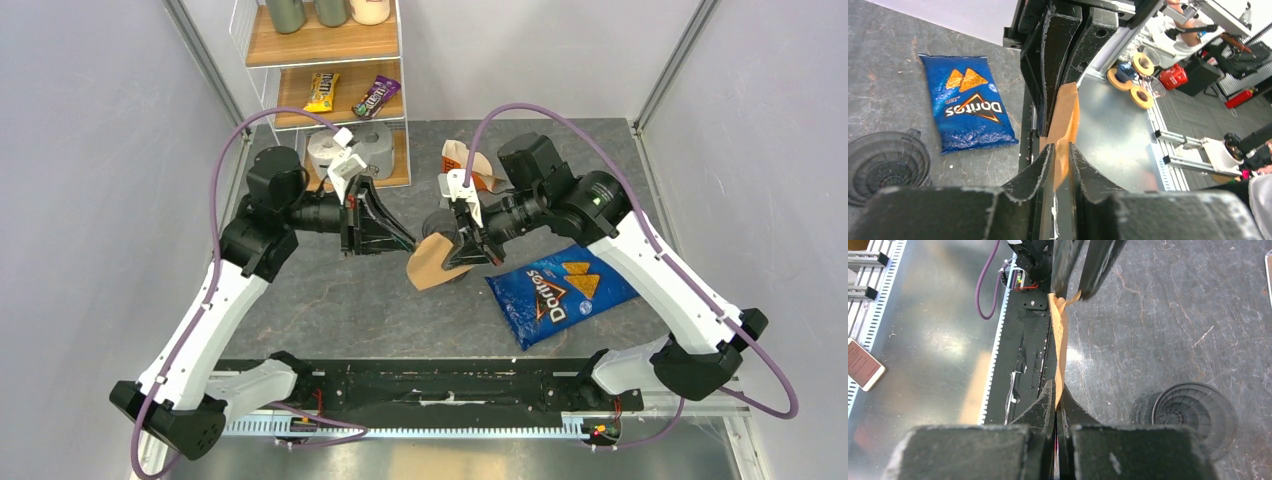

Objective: Place the coffee filter in the dripper

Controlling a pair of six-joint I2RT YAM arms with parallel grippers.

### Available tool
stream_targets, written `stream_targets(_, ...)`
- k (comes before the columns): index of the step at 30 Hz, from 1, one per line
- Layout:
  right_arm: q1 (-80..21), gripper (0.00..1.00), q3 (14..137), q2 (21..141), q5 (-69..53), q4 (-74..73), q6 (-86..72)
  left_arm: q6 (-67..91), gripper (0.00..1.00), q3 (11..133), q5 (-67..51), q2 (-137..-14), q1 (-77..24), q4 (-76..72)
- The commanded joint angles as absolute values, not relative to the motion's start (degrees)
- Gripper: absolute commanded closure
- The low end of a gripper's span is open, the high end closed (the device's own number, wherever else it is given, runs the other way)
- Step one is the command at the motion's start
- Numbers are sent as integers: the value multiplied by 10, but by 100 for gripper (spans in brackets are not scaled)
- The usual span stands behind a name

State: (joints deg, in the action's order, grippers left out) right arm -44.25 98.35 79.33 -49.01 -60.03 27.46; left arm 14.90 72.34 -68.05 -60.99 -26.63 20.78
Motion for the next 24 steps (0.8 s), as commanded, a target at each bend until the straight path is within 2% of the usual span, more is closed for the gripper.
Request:
stream_targets(1, -434, 100, 976, 767, -494, -599, 279, 173, 71, 725, -700, -593, -241, 173)
stream_targets(5, -434, 100, 973, 761, -495, -602, 286, 173, 62, 720, -702, -588, -238, 169)
stream_targets(8, -434, 100, 971, 759, -500, -603, 297, 168, 58, 714, -703, -584, -238, 169)
stream_targets(24, -443, 100, 992, 777, -515, -634, 352, 157, 61, 715, -688, -604, -267, 169)
